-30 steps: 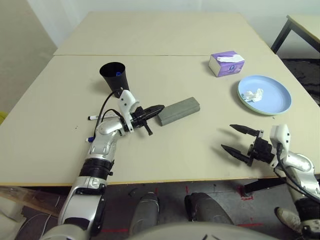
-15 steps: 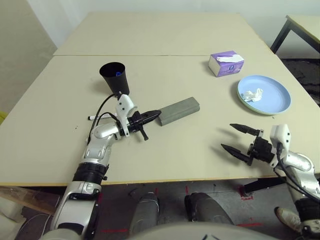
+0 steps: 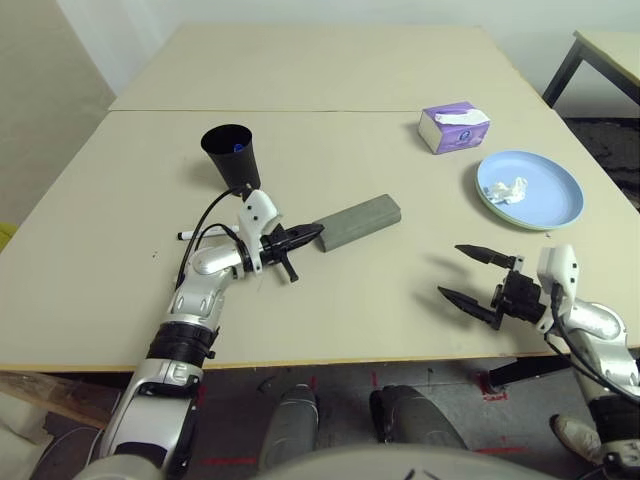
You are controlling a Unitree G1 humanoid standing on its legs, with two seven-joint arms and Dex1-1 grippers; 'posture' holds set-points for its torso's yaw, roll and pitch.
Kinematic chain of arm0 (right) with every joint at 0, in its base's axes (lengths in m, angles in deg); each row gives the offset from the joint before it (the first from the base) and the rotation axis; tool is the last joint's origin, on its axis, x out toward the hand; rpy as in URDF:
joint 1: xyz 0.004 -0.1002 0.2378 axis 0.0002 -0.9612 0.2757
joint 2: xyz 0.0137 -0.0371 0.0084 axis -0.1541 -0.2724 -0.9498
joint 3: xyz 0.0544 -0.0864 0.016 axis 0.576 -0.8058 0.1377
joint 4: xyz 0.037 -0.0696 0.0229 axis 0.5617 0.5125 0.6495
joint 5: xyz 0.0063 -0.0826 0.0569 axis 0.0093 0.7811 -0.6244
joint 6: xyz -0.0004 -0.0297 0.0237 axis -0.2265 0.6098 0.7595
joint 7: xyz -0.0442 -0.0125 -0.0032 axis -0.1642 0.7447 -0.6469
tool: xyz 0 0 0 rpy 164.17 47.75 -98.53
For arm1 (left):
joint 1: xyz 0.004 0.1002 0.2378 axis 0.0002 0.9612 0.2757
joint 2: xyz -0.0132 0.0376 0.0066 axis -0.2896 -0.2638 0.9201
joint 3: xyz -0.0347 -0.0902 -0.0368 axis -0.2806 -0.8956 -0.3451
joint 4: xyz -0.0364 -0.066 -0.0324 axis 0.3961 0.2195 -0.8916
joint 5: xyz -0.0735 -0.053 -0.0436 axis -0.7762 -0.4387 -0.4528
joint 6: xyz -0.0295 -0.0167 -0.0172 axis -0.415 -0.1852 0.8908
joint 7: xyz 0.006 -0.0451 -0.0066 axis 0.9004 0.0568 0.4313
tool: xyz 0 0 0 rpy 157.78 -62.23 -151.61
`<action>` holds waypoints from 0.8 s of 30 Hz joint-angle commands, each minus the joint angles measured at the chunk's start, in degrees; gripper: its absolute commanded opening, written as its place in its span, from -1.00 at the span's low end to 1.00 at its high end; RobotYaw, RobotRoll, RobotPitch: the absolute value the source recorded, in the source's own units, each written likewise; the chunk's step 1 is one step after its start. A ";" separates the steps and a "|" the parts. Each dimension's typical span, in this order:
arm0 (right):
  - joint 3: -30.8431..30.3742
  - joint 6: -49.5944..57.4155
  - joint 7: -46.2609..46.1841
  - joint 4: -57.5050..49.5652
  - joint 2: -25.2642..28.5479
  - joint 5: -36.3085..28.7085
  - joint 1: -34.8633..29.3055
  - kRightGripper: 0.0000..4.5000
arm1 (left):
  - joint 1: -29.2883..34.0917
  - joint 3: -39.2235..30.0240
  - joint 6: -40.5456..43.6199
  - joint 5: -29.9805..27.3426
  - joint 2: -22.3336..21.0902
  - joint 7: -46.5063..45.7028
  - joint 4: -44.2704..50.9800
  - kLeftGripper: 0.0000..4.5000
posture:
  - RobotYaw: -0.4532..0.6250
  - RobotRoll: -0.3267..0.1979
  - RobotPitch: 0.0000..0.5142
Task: Organize and tidy the items on the table.
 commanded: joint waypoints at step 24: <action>-0.63 -3.21 4.18 5.40 -0.16 0.07 2.43 1.00 | 12.55 -10.20 9.98 -9.06 -17.22 6.51 16.54 -0.99 | -0.29 0.25 -0.59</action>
